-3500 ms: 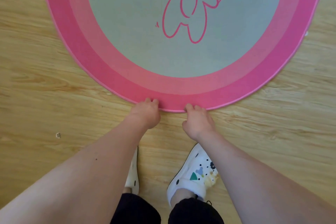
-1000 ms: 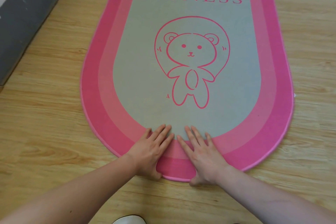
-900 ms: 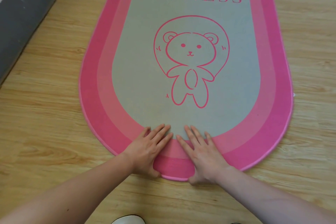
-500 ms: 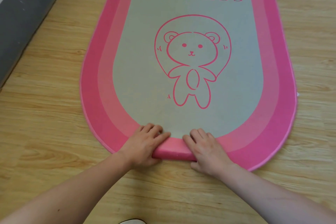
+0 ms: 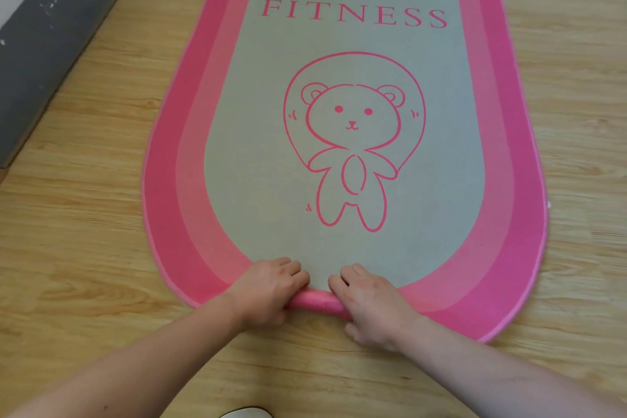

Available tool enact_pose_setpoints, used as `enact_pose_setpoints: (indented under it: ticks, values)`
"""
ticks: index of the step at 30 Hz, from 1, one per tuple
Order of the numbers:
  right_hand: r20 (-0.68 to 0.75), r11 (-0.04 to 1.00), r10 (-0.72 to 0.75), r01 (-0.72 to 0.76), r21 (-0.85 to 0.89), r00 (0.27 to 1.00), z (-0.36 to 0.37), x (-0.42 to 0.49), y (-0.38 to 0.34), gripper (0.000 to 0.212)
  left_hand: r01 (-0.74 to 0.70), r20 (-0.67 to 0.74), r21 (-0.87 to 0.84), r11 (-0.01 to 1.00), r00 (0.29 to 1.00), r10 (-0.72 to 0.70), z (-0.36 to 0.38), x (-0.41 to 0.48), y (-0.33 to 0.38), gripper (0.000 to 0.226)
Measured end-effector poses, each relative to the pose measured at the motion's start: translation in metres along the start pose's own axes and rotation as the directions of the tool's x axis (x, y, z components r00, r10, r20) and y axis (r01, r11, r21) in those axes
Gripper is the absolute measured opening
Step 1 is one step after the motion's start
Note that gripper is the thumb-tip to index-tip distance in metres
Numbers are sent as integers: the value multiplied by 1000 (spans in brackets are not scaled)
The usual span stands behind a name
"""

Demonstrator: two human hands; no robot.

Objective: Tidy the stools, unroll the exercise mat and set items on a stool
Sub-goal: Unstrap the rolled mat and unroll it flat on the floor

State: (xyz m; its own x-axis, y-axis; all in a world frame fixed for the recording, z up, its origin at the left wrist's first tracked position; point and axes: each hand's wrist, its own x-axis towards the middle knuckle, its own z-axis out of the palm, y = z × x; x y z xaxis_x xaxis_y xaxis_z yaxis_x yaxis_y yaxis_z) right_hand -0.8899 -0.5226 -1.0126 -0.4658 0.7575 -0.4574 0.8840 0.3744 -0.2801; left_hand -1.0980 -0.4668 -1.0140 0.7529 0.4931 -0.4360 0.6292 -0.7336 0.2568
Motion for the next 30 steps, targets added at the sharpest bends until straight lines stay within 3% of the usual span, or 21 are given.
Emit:
enact_pose_setpoints:
  ticks: [4,8,11,13,16,21,27,30]
  values:
    - [0,1000,-27,27,-7,1000,5,-3,-4,50,-64,-5,-4,998,998,64,3,-7,4,39]
    - [-21,993,-101,99,-61,995,14,-13,-2,63,-150,-64,153,977,985,161,17,-20,5,78]
    - [-38,983,-149,144,-117,988,20,-23,1,78,-169,41,220,961,986,164,29,-26,1,111]
    - [-94,976,-169,153,-155,981,22,-26,5,80,-168,44,227,959,986,163,33,-24,2,116]
    - [-195,980,-175,151,-128,965,20,-23,11,70,-148,-6,145,978,989,150,30,-21,6,106]
    - [-293,984,-132,90,-153,947,21,-11,23,52,-25,-227,22,999,973,29,18,6,5,69]
    - [-390,992,84,-114,-53,917,-1,12,46,44,119,-380,-12,993,918,-115,-2,46,0,55]
    - [-393,973,201,-229,-27,897,-27,24,69,40,169,-387,2,986,909,-155,-22,68,-11,51]
